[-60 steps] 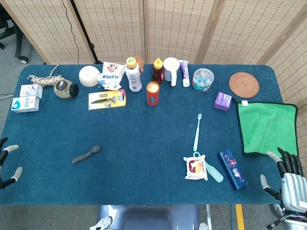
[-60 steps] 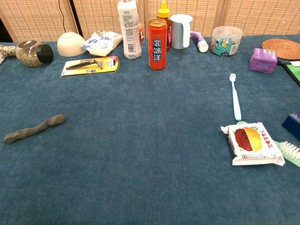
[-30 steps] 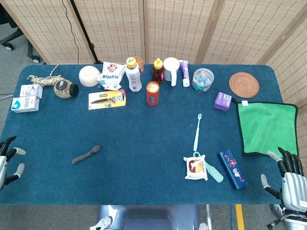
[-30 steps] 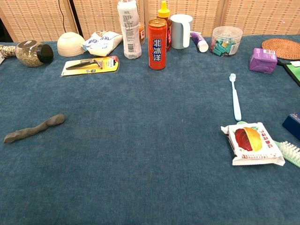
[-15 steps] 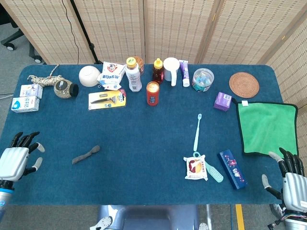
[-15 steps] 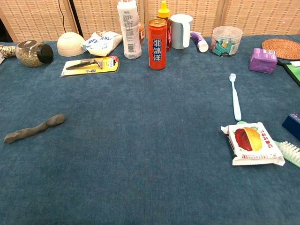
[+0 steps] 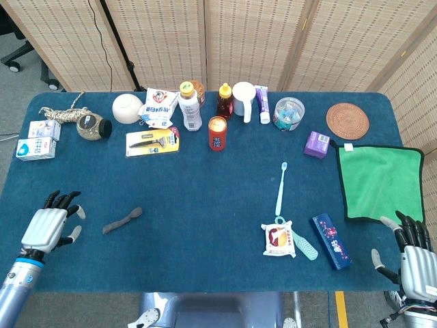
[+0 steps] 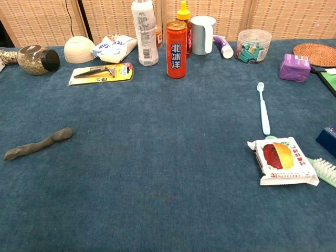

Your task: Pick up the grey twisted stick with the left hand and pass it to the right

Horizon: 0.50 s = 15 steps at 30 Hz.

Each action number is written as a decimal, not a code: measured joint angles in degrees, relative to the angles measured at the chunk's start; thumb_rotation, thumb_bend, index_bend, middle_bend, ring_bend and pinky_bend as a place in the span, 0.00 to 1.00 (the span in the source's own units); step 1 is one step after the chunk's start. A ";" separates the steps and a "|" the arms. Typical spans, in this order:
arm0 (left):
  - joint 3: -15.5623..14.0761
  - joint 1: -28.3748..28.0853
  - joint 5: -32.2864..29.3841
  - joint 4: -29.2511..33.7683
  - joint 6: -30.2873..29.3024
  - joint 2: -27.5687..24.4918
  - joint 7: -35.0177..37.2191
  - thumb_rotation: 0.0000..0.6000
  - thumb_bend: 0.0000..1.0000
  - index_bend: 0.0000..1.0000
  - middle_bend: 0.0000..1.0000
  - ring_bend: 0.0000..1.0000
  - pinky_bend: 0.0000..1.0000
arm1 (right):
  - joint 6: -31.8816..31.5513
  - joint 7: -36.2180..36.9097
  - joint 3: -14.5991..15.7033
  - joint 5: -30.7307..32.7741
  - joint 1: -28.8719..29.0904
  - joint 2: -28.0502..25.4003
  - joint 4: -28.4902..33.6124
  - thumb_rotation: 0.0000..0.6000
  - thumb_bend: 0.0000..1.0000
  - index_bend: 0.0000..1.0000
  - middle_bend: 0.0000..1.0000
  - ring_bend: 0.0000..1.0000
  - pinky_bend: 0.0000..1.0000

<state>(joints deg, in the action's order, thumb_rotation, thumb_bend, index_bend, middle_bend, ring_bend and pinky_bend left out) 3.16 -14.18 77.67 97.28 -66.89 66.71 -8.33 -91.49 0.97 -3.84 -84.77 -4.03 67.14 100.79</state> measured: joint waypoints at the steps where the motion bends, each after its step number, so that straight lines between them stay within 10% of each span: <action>1: -0.01 -0.35 -0.47 -0.44 0.51 0.76 -0.33 1.00 0.36 0.47 0.15 0.14 0.00 | 0.03 0.01 -0.01 0.06 0.00 0.01 -0.04 1.00 0.40 0.21 0.09 0.00 0.00; 15: -0.45 -2.31 -5.33 -5.04 3.46 7.45 -3.60 1.00 0.36 0.47 0.15 0.14 0.00 | -0.17 0.79 0.04 0.36 -0.37 -0.12 -0.51 1.00 0.39 0.21 0.09 0.00 0.00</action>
<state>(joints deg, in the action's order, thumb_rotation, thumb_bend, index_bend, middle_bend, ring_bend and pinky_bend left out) 2.70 -16.49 72.35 92.24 -63.43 74.16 -11.93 -91.66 1.77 -3.80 -84.41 -4.39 67.01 100.29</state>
